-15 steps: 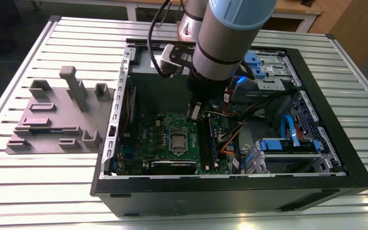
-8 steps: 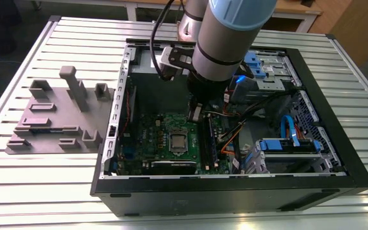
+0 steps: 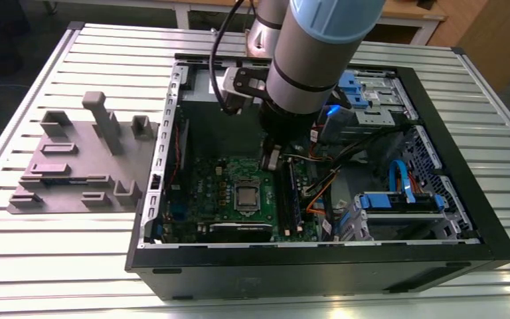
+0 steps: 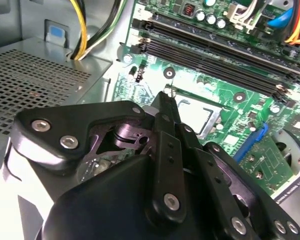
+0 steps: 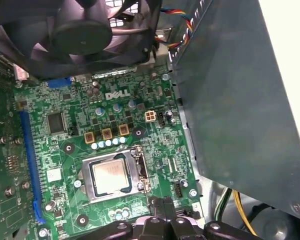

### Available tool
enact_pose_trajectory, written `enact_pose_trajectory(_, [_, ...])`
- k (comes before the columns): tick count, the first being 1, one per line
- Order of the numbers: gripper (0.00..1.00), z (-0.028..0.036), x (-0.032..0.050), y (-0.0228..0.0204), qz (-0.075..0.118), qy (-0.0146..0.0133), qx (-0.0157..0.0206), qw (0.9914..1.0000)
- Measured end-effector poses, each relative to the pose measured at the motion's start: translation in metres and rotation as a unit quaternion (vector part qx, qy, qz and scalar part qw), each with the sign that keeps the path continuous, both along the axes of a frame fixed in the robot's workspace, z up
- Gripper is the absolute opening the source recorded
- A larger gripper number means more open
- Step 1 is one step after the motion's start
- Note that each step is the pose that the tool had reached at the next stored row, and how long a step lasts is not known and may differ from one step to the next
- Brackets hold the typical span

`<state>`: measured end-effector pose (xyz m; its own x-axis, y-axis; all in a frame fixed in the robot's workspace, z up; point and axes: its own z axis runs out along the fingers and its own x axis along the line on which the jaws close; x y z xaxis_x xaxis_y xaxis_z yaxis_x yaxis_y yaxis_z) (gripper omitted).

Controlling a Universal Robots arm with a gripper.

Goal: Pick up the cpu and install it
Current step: 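Install the first cpu locking lever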

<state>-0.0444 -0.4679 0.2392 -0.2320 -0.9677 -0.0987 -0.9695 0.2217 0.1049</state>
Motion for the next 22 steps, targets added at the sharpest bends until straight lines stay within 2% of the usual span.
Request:
enact_pose_trajectory(2, [0.1,-0.0002,0.0,-0.0001,0.003,0.0,-0.0078,0.99996])
enact_pose_trajectory(3, [0.1,-0.0003,0.0,-0.0001,0.005,-0.0001,-0.0102,0.99993])
enact_pose_trajectory(6, [0.1,-0.0002,-0.0005,-0.0005,0.009,-0.0008,-0.0106,0.99991])
enact_pose_trajectory(20, [0.1,-0.0003,-0.0005,-0.0006,0.009,-0.0009,-0.0105,0.99991])
enact_pose_trajectory(22, [0.1,-0.0004,-0.0005,-0.0016,0.012,-0.0009,-0.0105,0.99987])
